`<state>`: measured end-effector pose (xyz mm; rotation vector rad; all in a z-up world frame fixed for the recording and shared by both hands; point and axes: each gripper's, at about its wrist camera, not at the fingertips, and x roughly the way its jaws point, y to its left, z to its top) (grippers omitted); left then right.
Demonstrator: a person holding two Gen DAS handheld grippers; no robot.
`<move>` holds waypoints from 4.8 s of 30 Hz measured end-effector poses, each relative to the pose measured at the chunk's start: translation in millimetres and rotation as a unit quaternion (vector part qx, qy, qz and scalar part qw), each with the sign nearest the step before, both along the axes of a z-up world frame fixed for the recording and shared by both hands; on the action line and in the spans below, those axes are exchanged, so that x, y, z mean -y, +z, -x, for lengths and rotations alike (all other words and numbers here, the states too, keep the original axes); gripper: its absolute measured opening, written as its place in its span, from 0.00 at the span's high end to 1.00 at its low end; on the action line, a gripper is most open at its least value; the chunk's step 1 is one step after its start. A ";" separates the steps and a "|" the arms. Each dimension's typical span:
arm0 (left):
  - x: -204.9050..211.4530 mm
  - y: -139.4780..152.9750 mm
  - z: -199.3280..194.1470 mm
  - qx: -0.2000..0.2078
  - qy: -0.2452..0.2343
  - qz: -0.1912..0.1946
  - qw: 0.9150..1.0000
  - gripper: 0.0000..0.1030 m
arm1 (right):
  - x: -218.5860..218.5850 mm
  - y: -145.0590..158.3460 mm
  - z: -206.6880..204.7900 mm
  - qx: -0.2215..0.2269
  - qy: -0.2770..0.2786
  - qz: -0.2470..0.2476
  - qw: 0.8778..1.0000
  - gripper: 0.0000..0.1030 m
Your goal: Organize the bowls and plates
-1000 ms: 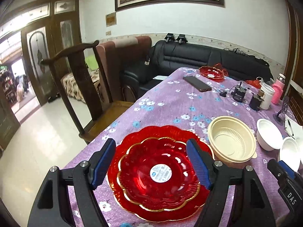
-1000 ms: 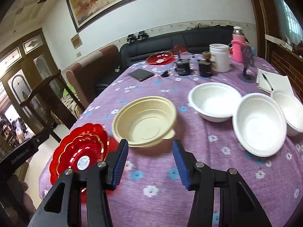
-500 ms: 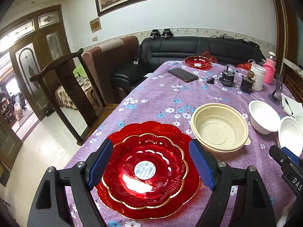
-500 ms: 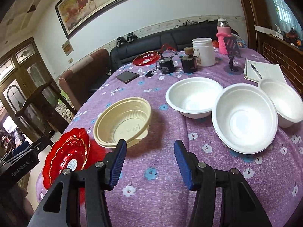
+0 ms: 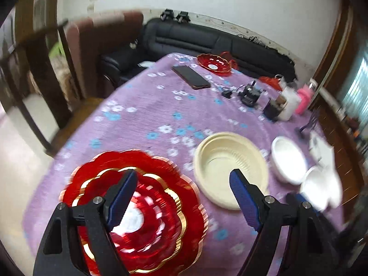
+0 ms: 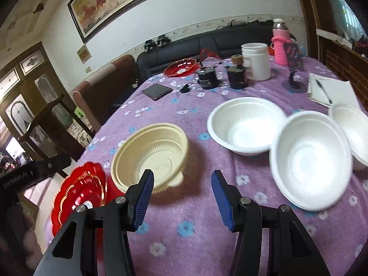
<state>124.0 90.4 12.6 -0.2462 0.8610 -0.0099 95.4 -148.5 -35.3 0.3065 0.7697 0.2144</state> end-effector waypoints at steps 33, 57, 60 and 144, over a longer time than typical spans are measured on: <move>81.5 -97.7 -146.7 -0.176 -0.111 -0.131 0.969 0.21 | -11.4 -63.7 -66.3 -0.064 0.032 -0.039 0.997 0.44; 117.2 -85.5 -109.5 -0.149 -0.095 -0.173 0.969 0.66 | -0.5 -70.2 -65.2 -0.072 0.009 -0.039 0.997 0.69; 107.7 -87.6 -111.9 -0.160 -0.092 -0.148 0.972 0.63 | -5.7 -67.8 -63.7 -0.061 0.012 -0.020 0.998 0.68; -88.2 -69.4 32.3 -0.096 0.060 -0.035 0.993 0.77 | -178.7 -22.7 -10.7 -0.111 0.154 -0.031 0.981 0.90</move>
